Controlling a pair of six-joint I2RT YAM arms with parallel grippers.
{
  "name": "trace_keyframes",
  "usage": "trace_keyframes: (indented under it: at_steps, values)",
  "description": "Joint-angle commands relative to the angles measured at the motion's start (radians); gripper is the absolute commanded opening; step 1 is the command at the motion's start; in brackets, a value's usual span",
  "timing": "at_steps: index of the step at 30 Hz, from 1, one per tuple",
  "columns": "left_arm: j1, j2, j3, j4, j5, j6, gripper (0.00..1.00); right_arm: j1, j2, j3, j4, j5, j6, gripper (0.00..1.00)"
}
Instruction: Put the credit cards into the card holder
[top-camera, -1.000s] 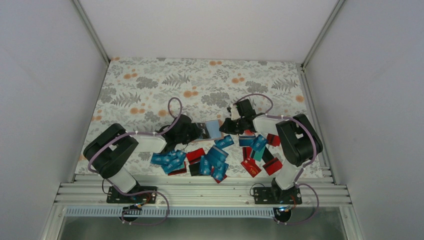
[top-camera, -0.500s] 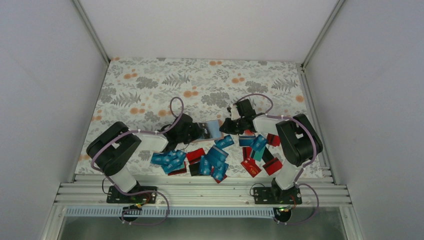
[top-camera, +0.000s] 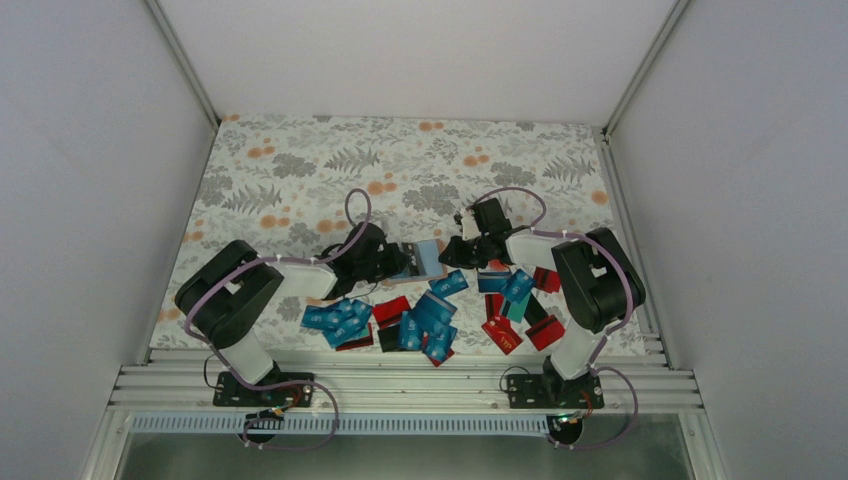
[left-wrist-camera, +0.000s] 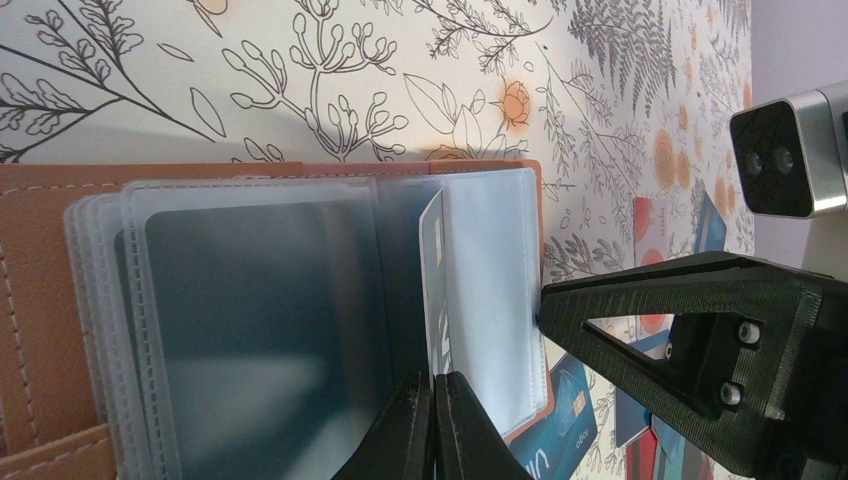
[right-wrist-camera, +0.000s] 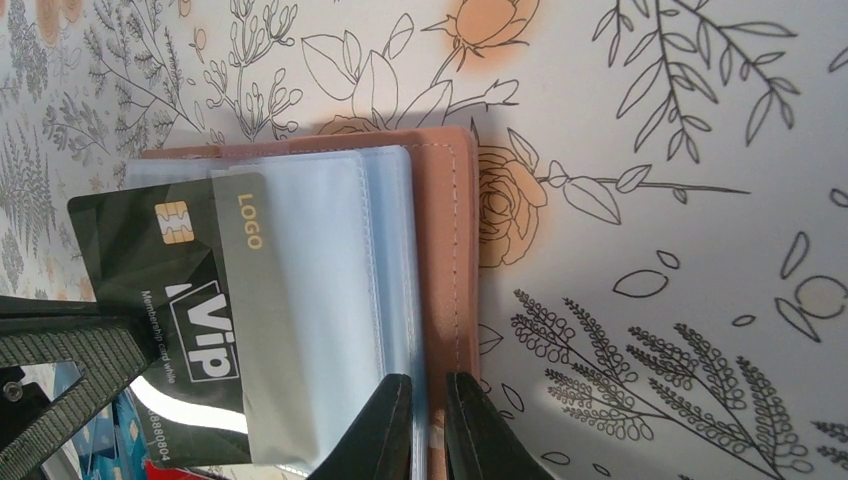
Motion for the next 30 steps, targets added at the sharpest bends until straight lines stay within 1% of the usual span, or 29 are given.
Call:
trace_keyframes:
  at_steps: [1,10,23,30]
  values:
    - [0.003,0.025,0.002,-0.018,0.041,0.015,0.02,0.001,0.030,-0.011,-0.071,0.009,-0.019,0.11]
    - [0.003,0.082,0.025,0.055,0.099,-0.022,0.02,0.001,0.027,-0.003,-0.077,0.004,-0.019,0.12]
    - [-0.002,0.156,0.068,0.084,0.129,-0.040,0.02,0.001,0.027,-0.003,-0.078,-0.003,-0.015,0.12]
    - [-0.009,0.175,0.084,0.082,0.140,-0.029,0.02,0.001,0.020,0.003,-0.084,-0.017,-0.018,0.16]
